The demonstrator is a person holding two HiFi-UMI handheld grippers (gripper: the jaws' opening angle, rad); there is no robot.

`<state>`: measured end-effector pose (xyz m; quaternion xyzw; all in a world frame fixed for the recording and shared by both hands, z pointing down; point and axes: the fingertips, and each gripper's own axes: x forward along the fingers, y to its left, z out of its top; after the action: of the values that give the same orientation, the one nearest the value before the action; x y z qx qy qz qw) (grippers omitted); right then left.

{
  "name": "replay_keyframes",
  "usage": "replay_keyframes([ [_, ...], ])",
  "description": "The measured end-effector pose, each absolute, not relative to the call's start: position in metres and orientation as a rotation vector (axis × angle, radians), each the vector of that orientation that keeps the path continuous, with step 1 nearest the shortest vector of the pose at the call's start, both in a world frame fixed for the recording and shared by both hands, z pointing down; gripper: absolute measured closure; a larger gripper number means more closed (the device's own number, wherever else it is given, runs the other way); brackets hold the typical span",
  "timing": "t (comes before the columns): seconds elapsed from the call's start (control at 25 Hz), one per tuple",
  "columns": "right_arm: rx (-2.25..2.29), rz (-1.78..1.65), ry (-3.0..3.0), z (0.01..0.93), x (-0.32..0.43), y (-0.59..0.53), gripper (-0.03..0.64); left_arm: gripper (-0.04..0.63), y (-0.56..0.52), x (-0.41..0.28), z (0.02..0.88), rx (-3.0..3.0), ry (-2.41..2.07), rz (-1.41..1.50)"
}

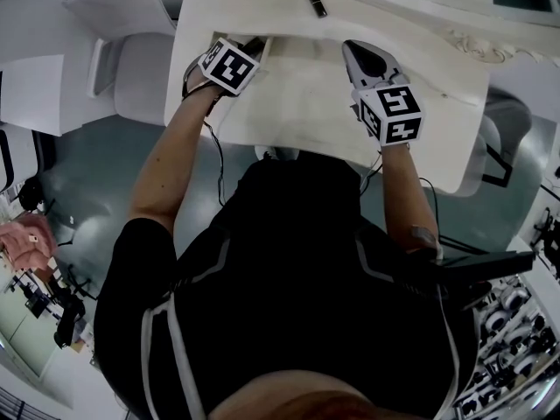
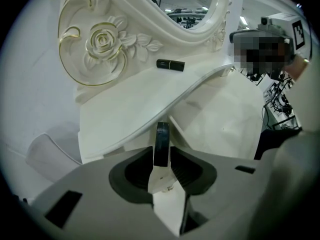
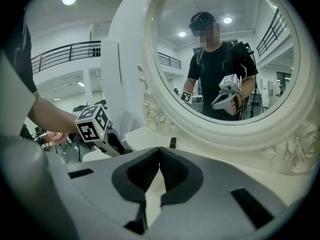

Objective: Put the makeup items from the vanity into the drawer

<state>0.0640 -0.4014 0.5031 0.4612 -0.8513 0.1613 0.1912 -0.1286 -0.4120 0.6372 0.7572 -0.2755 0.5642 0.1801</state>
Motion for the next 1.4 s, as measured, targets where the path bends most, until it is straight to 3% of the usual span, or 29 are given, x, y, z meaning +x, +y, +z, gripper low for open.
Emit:
replay_keyframes([
  [0.56,1.287,0.428,-2.411,0.491,0.056,-0.392,0.611,0.479,-0.403,-0.137,0.625,2.199,-0.752,1.633],
  [0.8,1.291,0.393,-2.425,0.479,0.056,-0.391,0.611,0.474,-0.404,-0.138,0.588,2.289,-0.842,1.517],
  [1.4,1.338,0.233,-2.516,0.392,0.028,-0.39,0.611,0.474,-0.378,-0.163,0.414,2.609,-1.085,0.584],
])
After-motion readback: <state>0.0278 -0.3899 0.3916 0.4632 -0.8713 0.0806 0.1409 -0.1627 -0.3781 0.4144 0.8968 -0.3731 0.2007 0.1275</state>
